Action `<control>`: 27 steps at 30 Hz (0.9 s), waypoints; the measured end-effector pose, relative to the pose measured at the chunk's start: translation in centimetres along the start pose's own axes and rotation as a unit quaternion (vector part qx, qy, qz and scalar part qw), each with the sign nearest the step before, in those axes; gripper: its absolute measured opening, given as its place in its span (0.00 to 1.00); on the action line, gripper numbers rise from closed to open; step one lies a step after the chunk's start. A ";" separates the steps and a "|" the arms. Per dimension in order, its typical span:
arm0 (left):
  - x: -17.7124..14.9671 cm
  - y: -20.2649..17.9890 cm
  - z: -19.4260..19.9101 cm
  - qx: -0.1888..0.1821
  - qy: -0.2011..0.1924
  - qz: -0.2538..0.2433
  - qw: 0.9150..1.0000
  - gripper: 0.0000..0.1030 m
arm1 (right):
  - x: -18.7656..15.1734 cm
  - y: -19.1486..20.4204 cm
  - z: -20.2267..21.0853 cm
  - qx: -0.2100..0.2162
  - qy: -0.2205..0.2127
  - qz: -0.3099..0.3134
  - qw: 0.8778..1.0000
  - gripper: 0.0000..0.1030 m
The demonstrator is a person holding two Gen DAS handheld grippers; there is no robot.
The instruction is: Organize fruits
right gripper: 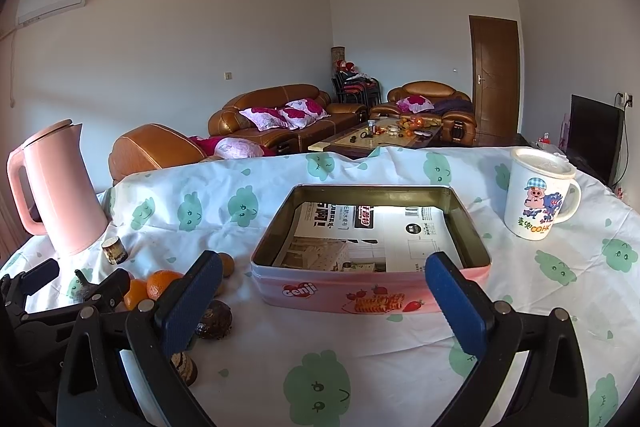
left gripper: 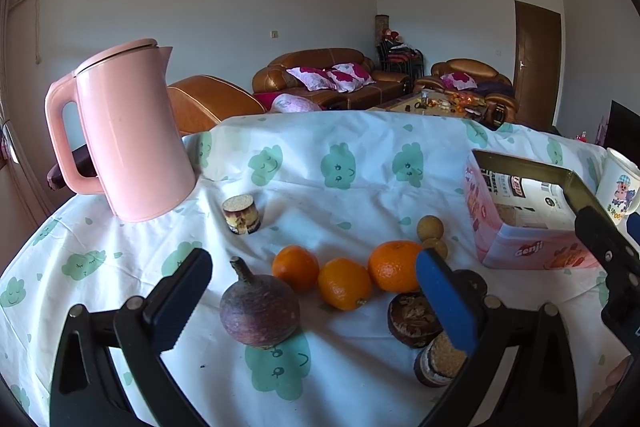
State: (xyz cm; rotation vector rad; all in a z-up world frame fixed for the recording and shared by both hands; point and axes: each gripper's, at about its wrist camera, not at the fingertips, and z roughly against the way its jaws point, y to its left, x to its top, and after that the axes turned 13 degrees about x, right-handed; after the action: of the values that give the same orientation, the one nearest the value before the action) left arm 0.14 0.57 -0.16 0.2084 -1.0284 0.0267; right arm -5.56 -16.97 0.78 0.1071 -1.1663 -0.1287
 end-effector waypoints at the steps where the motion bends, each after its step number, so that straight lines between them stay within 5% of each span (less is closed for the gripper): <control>1: 0.0 0.0 0.0 0.000 -0.001 0.000 1.000 1.00 | 0.0 0.0 0.0 0.000 0.001 0.000 1.000 0.99; 27: -0.2 -0.1 -0.1 0.000 0.001 -0.001 1.000 1.00 | -0.1 0.0 -0.2 0.001 0.002 -0.002 1.000 0.99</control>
State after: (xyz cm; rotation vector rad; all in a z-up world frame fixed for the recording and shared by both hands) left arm 0.10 0.53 -0.43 0.2103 -1.0266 0.0250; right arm -5.46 -16.97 0.64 0.1117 -1.1628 -0.1319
